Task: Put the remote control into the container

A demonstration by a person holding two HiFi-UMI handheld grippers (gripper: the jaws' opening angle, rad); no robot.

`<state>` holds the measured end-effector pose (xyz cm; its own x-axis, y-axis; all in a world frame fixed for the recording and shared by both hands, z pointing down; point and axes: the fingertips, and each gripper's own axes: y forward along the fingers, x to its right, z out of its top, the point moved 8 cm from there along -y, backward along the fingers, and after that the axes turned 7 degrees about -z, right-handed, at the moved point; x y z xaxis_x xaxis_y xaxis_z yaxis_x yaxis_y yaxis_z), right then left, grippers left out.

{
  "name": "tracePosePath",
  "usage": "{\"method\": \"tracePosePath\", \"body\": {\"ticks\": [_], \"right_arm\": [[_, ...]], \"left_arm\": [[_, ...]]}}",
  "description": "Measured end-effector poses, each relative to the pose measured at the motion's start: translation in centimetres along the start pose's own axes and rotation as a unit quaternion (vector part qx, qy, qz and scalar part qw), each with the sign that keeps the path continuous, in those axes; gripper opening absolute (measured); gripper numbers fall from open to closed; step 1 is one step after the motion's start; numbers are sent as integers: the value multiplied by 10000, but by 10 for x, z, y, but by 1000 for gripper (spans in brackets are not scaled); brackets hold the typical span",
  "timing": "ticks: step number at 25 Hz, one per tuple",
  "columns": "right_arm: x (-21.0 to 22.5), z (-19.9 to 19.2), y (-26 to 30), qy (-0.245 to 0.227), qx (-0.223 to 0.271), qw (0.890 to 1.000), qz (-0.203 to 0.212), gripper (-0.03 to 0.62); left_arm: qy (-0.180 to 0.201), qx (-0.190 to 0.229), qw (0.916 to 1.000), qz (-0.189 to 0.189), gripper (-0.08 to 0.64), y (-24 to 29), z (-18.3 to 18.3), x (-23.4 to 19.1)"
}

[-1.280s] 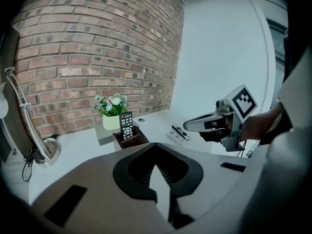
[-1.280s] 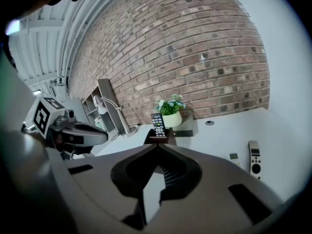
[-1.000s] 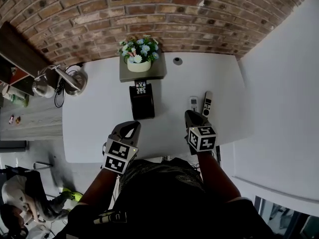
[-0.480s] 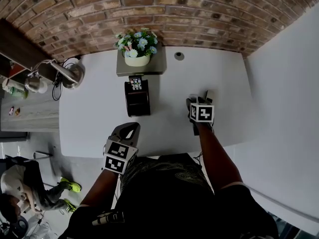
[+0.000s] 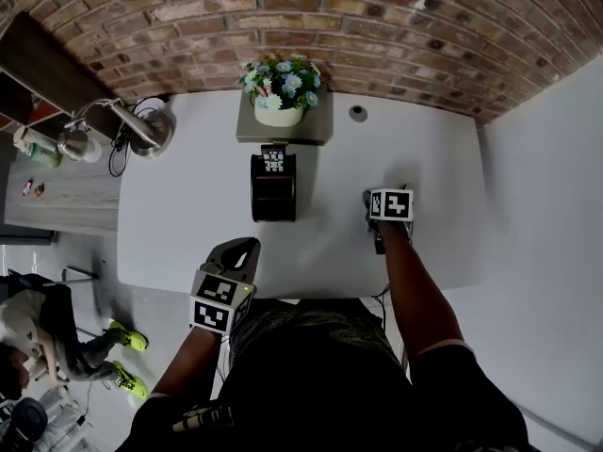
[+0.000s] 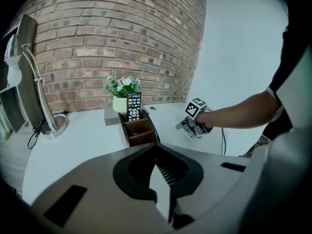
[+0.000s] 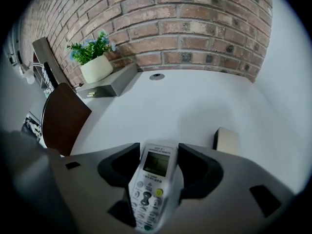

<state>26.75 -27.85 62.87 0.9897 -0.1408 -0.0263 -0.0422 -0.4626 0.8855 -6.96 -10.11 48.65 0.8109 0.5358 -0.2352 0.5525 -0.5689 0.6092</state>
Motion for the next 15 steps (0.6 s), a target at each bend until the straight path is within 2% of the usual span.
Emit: {"method": "tracePosePath", "body": {"ticks": [9, 15], "right_arm": [[-7, 0, -31, 224, 320, 9992, 52, 221], [-27, -11, -71, 422, 812, 9957, 164, 218]], "left_arm": [[-8, 46, 9998, -193, -6, -12, 1, -14], [122, 44, 9990, -429, -6, -26, 3, -25]]}}
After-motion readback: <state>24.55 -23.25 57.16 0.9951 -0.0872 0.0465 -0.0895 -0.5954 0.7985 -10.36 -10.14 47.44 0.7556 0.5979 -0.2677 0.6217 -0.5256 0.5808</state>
